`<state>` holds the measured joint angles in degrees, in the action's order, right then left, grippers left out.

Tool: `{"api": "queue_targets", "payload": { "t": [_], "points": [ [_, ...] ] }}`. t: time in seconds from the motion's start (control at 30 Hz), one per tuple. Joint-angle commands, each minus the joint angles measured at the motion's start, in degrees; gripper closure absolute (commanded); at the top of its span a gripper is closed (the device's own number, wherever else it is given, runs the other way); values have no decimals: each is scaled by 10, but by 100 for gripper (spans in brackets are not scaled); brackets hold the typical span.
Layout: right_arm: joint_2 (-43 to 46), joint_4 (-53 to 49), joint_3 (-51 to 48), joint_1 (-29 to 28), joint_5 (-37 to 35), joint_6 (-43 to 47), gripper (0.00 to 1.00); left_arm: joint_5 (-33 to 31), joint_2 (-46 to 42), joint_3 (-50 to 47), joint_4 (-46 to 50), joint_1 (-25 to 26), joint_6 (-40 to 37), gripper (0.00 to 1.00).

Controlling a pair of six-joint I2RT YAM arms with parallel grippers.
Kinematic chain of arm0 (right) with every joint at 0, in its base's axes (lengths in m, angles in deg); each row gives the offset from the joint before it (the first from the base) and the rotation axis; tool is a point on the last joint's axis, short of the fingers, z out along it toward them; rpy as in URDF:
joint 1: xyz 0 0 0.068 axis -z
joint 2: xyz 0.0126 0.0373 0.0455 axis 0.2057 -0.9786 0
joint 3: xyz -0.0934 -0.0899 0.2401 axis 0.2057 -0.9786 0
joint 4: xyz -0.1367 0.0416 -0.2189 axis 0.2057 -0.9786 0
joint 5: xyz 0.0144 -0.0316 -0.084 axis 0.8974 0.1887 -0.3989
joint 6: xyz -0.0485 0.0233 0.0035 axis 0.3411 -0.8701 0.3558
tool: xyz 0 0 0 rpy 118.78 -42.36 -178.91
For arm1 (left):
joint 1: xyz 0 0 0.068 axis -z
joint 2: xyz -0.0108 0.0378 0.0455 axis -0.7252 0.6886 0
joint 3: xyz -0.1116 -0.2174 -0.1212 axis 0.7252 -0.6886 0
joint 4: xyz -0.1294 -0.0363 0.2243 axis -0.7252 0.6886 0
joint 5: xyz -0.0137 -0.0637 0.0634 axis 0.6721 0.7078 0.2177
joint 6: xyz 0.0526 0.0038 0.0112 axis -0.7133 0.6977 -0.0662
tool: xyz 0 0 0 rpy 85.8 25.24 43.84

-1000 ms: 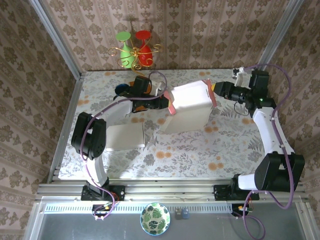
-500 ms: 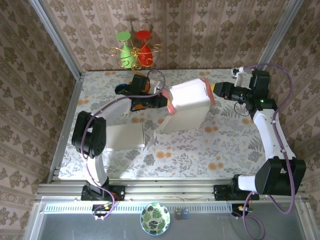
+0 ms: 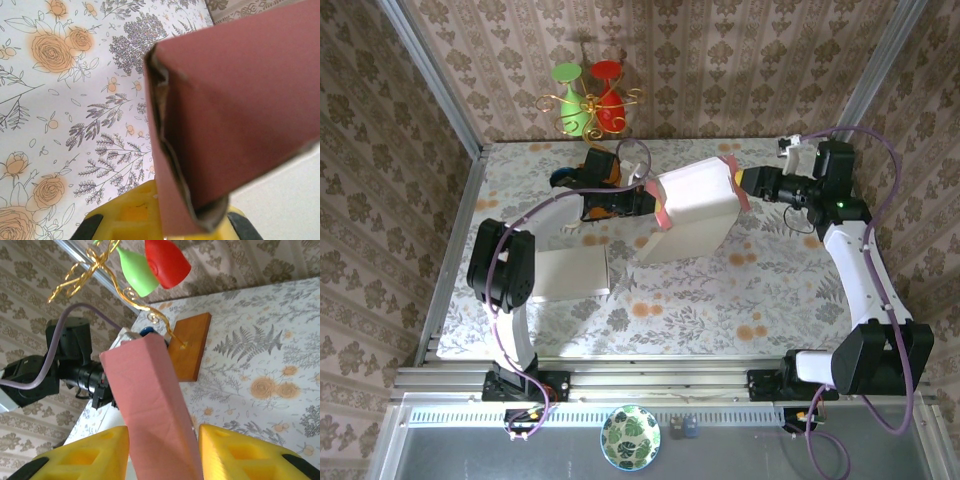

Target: Fold the paper box

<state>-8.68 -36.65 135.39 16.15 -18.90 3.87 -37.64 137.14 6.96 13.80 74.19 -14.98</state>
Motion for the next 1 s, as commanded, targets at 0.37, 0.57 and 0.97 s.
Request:
{"api": "queue_targets", "payload": {
  "t": [0.37,0.57,0.97],
  "points": [
    [-26,-63,39,-17,-42,61,67,17,-4,17,10,-3,-17,100],
    [-27,-88,49,-33,-81,87,70,17,-7,15,10,-3,-19,100],
    [-22,-130,62,-82,-171,131,73,13,-5,17,5,-4,-11,100]
  ]
}}
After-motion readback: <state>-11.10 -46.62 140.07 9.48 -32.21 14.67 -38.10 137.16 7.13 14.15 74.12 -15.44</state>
